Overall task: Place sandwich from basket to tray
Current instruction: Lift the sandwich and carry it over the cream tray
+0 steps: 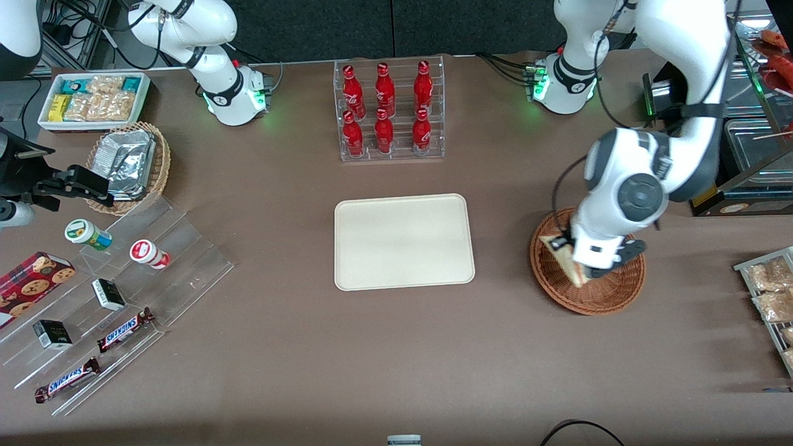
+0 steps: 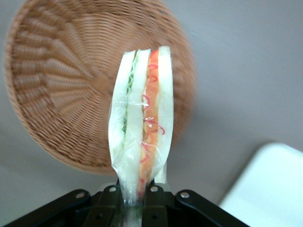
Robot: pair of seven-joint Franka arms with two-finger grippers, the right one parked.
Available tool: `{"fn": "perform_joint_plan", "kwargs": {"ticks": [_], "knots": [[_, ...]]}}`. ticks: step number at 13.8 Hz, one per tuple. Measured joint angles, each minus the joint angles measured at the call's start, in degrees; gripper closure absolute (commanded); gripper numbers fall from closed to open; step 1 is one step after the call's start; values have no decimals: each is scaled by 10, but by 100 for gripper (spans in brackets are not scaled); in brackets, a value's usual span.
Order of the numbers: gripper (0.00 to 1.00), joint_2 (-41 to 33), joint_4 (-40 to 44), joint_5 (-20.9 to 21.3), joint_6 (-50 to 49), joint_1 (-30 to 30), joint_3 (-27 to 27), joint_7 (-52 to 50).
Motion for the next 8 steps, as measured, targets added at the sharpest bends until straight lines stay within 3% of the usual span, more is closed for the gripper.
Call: {"fn": "perform_joint_plan", "kwargs": {"ticks": [4, 8], "knots": [[100, 18, 37, -16, -5, -91, -8, -2], [100, 100, 114, -29, 5, -165, -14, -18]]}}
